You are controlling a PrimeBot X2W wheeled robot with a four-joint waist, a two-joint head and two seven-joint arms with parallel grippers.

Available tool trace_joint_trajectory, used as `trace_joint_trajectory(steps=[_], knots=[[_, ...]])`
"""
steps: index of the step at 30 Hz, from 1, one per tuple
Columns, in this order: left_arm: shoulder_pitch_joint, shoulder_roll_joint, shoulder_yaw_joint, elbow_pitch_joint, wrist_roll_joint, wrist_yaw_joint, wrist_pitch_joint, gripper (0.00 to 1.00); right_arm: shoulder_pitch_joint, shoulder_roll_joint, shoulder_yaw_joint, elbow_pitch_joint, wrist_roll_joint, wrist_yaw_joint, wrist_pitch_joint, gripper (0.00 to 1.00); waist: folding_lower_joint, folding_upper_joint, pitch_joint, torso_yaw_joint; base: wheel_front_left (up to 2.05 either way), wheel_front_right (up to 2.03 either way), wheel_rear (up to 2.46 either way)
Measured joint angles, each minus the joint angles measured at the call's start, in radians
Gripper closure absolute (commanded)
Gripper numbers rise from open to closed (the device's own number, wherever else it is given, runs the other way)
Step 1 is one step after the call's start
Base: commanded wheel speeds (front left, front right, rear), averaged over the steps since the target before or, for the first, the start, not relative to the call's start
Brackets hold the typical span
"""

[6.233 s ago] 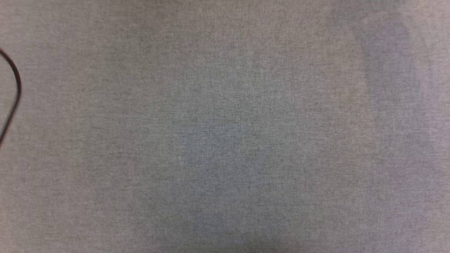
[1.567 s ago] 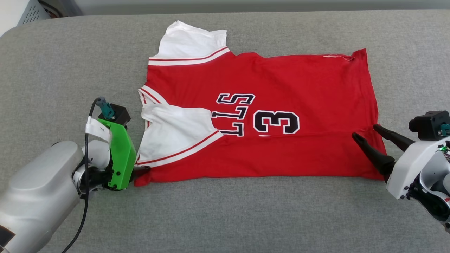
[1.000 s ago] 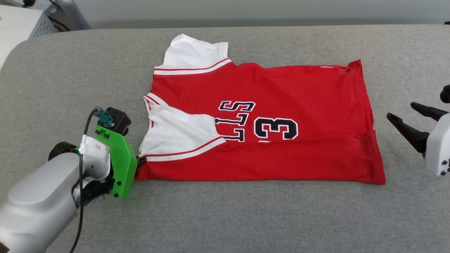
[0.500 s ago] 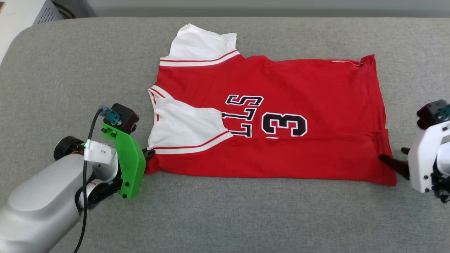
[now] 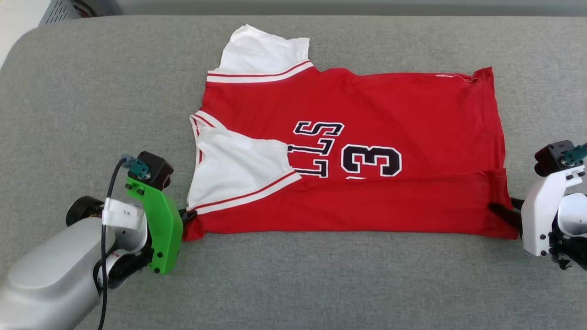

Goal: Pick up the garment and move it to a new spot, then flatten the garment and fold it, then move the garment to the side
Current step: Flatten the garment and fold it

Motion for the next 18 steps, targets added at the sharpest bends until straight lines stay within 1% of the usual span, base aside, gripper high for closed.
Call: trace_joint_trajectory(steps=[5, 9, 13, 18], knots=[[0.024, 0.010, 0.006, -0.001, -0.019, 0.000, -0.022, 1.00, 0.005, 0.004, 0.006, -0.021, 0.010, 0.000, -0.071, 1.00, 0.0000, 0.0000, -0.026, -0.008, 0.00, 0.00, 0.00], [0.039, 0.027, 0.009, -0.024, -0.033, 0.002, -0.030, 1.00, 0.045, -0.016, 0.001, -0.080, 0.034, 0.000, -0.106, 1.00, 0.0000, 0.0000, -0.054, -0.010, 0.00, 0.00, 0.00], [0.062, 0.052, 0.012, -0.074, -0.041, 0.018, -0.039, 1.00, 0.104, -0.059, -0.019, -0.159, 0.055, 0.000, -0.123, 1.00, 0.0000, 0.0000, -0.084, -0.010, 0.00, 0.00, 0.00], [0.110, 0.100, 0.005, -0.155, -0.041, 0.046, -0.041, 1.00, 0.189, -0.105, -0.065, -0.246, 0.068, 0.001, -0.122, 1.00, 0.0000, 0.0000, -0.115, -0.013, 0.00, 0.00, 0.00]])
